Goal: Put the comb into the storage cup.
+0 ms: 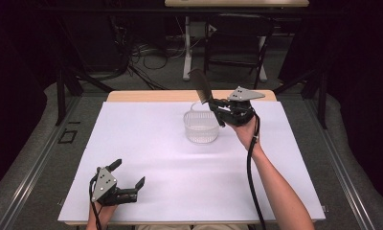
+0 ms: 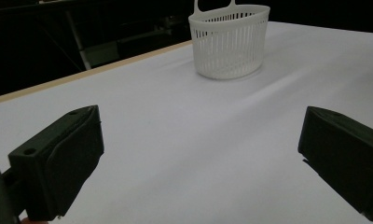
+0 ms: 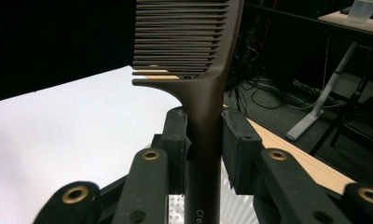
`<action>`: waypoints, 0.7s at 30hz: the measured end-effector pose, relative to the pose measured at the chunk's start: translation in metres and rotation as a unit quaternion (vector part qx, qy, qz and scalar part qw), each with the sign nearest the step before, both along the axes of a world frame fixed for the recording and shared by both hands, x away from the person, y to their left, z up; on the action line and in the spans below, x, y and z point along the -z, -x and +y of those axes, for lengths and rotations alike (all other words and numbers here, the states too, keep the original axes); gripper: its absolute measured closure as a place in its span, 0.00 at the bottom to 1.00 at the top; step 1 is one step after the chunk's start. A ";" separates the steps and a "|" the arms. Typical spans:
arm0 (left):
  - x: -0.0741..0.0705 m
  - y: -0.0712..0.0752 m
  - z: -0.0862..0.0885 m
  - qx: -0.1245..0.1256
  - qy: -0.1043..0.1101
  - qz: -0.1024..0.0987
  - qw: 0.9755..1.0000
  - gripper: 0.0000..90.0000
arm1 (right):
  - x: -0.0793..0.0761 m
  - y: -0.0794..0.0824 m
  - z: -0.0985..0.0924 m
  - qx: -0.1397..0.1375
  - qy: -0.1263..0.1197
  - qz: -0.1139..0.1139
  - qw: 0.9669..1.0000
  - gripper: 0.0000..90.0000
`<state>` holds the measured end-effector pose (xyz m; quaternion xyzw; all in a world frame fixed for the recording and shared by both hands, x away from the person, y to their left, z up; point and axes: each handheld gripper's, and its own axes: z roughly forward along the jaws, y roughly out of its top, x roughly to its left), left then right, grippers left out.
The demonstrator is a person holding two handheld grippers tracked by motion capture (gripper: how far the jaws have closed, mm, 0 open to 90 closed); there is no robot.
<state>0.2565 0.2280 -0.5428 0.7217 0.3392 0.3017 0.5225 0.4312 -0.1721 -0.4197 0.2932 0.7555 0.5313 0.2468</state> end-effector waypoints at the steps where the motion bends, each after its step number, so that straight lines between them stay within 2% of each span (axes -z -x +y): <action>1: 0.000 0.000 0.000 -0.001 0.001 0.000 1.000 0.00 | 0.000 0.000 0.000 0.000 0.000 0.000 1.000 0.81; 21: 0.000 -0.001 0.000 0.001 -0.002 0.002 1.000 0.00 | -0.002 -0.010 0.006 0.001 0.001 -0.020 1.000 0.81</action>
